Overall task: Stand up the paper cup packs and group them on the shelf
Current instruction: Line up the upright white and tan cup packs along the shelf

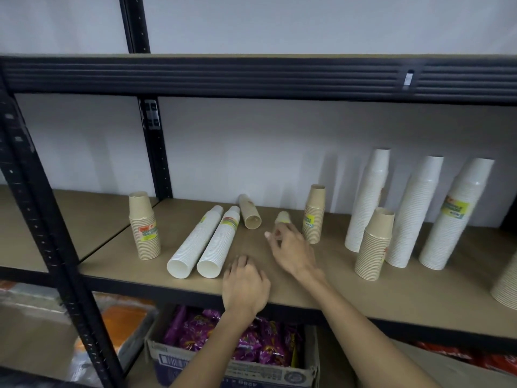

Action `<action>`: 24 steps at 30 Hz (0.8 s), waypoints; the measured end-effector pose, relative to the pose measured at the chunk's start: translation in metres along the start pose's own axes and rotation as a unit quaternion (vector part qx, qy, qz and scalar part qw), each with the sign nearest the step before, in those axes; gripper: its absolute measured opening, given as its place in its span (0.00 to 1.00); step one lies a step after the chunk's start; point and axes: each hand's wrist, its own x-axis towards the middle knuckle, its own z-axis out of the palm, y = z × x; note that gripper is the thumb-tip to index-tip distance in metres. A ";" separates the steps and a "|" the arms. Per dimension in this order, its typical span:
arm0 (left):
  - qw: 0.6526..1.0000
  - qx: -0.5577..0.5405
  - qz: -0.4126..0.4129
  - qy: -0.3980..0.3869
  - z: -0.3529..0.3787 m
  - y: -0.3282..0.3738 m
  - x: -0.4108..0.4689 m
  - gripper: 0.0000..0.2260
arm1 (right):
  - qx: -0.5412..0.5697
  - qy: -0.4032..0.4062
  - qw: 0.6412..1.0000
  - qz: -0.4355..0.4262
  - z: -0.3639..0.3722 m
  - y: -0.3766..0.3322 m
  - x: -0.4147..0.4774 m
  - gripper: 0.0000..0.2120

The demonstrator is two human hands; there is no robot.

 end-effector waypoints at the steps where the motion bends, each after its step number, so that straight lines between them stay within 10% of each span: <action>1: 1.000 0.001 0.001 -0.001 0.001 0.000 0.000 0.18 | -0.001 0.010 1.000 0.005 -0.005 -0.001 -0.002 0.13; 11: 0.994 0.036 0.034 -0.098 -0.002 -0.010 -0.009 0.27 | -0.032 -0.245 0.944 0.218 -0.046 -0.021 0.021 0.26; 18: 0.989 0.048 0.069 -0.122 -0.007 -0.015 -0.011 0.27 | 0.192 0.001 0.964 0.184 -0.021 -0.008 -0.004 0.20; 24: 0.989 0.042 0.110 -0.085 -0.006 -0.022 -0.018 0.29 | 0.201 0.016 0.965 0.169 -0.007 0.008 -0.014 0.23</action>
